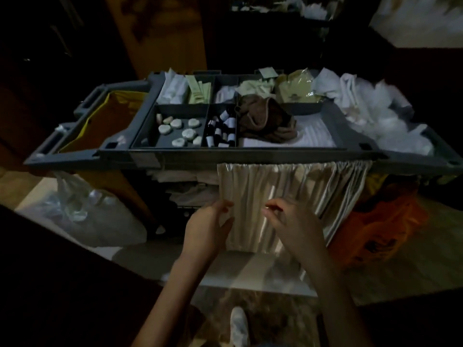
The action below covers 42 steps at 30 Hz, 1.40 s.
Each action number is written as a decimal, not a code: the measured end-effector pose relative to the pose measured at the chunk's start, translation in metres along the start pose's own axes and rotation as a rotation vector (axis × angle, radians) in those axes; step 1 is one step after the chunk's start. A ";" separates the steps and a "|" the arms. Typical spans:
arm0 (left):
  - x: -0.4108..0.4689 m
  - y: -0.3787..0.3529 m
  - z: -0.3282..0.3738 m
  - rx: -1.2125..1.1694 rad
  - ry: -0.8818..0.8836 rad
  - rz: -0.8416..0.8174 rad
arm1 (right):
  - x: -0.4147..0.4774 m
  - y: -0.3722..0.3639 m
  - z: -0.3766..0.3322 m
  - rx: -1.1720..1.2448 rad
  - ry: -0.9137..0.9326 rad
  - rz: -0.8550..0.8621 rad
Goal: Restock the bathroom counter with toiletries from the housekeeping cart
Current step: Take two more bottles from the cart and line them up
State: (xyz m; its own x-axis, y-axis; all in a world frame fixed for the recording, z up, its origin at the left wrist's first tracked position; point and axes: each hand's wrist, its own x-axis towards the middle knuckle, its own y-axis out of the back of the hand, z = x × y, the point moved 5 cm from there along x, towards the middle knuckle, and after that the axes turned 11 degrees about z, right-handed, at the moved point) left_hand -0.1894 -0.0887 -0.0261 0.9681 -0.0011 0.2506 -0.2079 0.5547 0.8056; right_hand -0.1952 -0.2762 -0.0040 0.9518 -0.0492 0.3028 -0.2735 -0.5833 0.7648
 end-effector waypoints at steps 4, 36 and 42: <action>0.039 -0.017 -0.001 0.001 -0.005 -0.013 | 0.041 -0.005 0.015 0.039 -0.019 0.008; 0.319 -0.063 -0.073 -0.101 0.308 0.317 | 0.343 -0.147 -0.002 0.190 0.301 -0.345; 0.322 -0.065 -0.088 -0.129 0.254 0.467 | 0.360 -0.173 0.000 0.211 0.330 -0.327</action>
State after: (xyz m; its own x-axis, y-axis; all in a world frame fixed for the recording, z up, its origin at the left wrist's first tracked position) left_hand 0.1483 -0.0523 -0.0447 0.7834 0.4622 0.4155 -0.6206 0.5455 0.5633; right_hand 0.1948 -0.1929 -0.0274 0.8790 0.4022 0.2562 0.0980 -0.6782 0.7283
